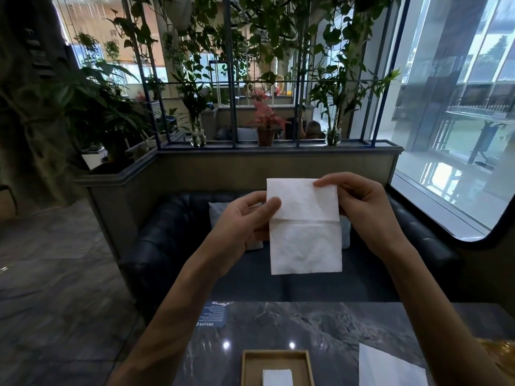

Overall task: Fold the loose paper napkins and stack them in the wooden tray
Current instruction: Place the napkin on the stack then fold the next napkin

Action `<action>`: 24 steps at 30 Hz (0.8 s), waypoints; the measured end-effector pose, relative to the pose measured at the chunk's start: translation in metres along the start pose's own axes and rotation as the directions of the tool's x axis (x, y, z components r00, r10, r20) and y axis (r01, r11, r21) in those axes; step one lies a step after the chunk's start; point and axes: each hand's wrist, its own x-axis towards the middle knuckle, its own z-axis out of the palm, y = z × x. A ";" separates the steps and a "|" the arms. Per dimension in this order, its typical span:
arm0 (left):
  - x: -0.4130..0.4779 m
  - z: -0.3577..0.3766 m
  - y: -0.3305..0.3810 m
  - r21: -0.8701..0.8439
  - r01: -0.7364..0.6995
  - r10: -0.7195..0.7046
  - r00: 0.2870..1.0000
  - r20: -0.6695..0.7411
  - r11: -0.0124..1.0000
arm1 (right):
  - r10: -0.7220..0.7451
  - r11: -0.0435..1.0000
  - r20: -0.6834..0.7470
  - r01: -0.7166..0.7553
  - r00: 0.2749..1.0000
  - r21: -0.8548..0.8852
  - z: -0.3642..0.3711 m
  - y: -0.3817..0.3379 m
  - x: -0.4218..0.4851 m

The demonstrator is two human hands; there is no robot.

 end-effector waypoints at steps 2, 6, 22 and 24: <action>0.000 -0.001 -0.001 0.045 -0.050 0.051 0.998 -0.020 0.998 | 0.013 1.000 -0.007 -0.013 1.000 0.018 -0.001 -0.002 0.000; 0.000 0.001 -0.001 0.136 -0.114 0.126 0.988 -0.085 0.984 | 0.181 0.967 0.083 -0.193 0.980 0.165 0.000 -0.002 0.005; -0.004 0.003 0.003 0.254 -0.348 0.389 0.912 -0.130 0.902 | 0.130 0.920 0.083 -0.151 0.988 0.361 0.016 0.003 -0.003; -0.002 0.001 0.003 0.252 -0.338 0.384 0.909 -0.162 0.907 | 0.091 0.942 0.080 -0.112 0.993 0.315 0.014 0.002 -0.002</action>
